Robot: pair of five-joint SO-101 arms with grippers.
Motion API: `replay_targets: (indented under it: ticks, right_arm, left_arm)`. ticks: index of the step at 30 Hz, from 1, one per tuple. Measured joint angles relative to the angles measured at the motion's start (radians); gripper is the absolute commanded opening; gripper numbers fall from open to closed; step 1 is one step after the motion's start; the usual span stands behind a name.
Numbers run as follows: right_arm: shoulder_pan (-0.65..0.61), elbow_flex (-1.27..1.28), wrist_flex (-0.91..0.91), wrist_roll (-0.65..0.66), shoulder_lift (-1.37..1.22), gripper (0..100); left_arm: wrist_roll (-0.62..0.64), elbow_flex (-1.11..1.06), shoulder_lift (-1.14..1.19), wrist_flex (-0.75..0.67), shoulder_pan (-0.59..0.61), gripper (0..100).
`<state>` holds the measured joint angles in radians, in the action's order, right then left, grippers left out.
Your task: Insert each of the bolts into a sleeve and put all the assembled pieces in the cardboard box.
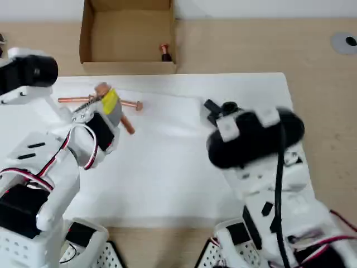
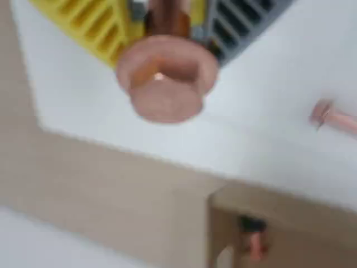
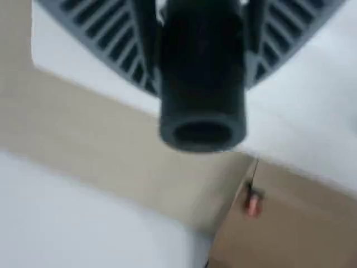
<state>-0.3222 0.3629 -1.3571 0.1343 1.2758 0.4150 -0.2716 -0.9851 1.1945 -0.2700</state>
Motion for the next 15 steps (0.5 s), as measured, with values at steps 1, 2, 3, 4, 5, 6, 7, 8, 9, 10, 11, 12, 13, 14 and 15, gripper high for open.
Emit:
replay_targets:
  ticks: [1, 2, 3, 4, 5, 6, 7, 8, 9, 10, 11, 12, 13, 14, 15]
  right_arm:
    - [0.000, 0.081, 0.055, 0.000, 0.058, 1.1]
    - [0.000, 0.166, 0.112, 0.000, 0.123, 1.1]
    - [0.000, 0.256, 0.173, -0.003, 0.187, 1.1]
    - [0.000, 0.347, 0.236, -0.003, 0.253, 1.1]
    - [0.000, 0.433, 0.296, -0.003, 0.321, 1.1]
    - [0.000, 0.523, 0.359, -0.003, 0.385, 1.1]
    - [0.000, 0.614, 0.422, -0.003, 0.451, 1.1]
    - [0.000, 0.700, 0.480, -0.003, 0.497, 1.1]
    - [-0.002, 0.783, 0.540, -0.006, 0.520, 1.1]
    - [-0.005, 0.862, 0.592, -0.008, 0.526, 1.1]
    - [-0.008, 0.931, 0.640, -0.015, 0.529, 1.1]
    - [-0.011, 0.990, 0.689, -0.034, 0.531, 1.1]
    - [-0.011, 1.034, 0.736, -0.057, 0.531, 1.1]
    - [-0.021, 1.074, 0.783, -0.075, 0.532, 1.1]
    - [-0.040, 1.117, 0.829, -0.084, 0.532, 1.1]
  left_arm:
    - [-0.008, -0.008, 0.000, -0.025, -0.003, 1]
    - [-0.015, -0.021, 0.000, -0.049, -0.003, 1]
    - [-0.020, -0.041, -0.002, -0.068, -0.003, 1]
    - [-0.023, -0.061, -0.003, -0.083, -0.003, 1]
    - [-0.025, -0.083, -0.003, -0.098, -0.003, 1]
    - [-0.025, -0.104, -0.003, -0.114, -0.003, 1]
    - [-0.025, -0.124, -0.003, -0.129, -0.003, 1]
    - [-0.025, -0.144, -0.003, -0.144, -0.003, 1]
    - [-0.025, -0.160, -0.003, -0.160, -0.003, 1]
    - [-0.023, -0.178, -0.003, -0.180, -0.003, 1]
    - [-0.023, -0.198, -0.003, -0.203, -0.003, 1]
    - [-0.023, -0.221, -0.003, -0.229, -0.003, 1]
    - [-0.023, -0.249, -0.003, -0.258, -0.003, 1]
    - [-0.023, -0.276, -0.003, -0.288, -0.003, 1]
    - [-0.023, -0.308, -0.005, -0.324, -0.003, 1]
